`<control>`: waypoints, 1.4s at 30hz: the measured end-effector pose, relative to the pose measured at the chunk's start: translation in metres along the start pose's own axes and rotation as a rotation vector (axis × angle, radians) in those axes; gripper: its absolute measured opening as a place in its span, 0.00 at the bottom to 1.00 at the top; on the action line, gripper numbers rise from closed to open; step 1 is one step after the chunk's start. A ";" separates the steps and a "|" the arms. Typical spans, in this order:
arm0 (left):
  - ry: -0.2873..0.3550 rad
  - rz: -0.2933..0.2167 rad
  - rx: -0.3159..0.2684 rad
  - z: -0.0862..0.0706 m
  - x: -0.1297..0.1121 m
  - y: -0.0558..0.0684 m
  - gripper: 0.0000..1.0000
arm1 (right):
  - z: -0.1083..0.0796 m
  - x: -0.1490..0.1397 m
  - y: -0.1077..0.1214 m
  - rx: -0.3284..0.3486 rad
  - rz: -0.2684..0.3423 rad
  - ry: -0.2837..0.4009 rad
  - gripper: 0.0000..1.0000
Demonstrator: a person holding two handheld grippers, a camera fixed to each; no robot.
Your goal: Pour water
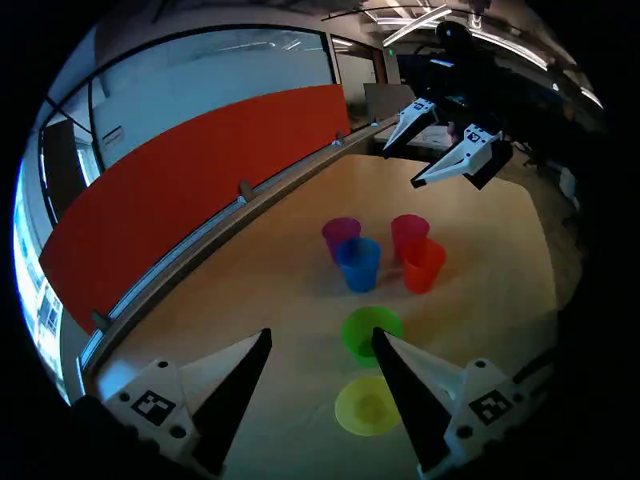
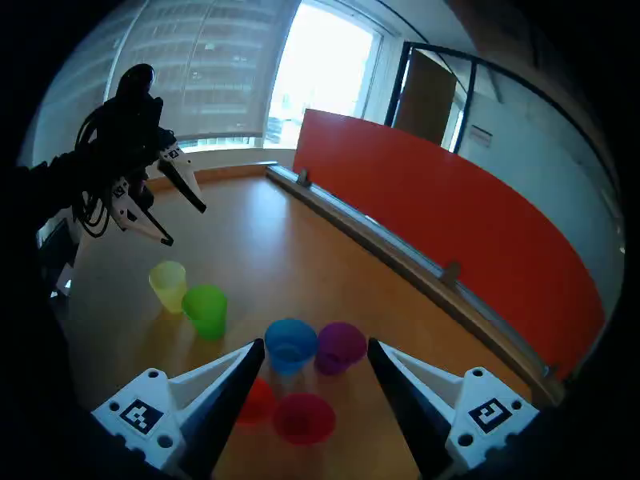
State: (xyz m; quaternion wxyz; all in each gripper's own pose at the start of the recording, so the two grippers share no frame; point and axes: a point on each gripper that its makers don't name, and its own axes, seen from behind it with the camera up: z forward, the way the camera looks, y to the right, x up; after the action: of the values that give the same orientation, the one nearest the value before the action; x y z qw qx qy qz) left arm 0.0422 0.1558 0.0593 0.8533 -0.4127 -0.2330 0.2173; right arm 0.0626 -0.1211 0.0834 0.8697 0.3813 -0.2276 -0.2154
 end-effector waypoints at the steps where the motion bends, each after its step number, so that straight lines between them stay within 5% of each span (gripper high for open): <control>1: -0.003 0.003 -0.006 0.001 0.000 0.001 0.93 | 0.001 -0.001 0.000 0.003 -0.001 -0.004 1.00; 42: -0.143 0.063 -0.178 0.055 -0.022 0.032 0.93 | 0.054 -0.030 -0.022 0.137 0.016 -0.103 1.00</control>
State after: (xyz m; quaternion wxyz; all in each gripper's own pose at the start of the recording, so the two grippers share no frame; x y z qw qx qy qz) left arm -0.0123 0.1946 0.0592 0.7872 -0.4774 -0.2987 0.2514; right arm 0.0033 -0.1488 0.0926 0.8305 0.4263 -0.2892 -0.2117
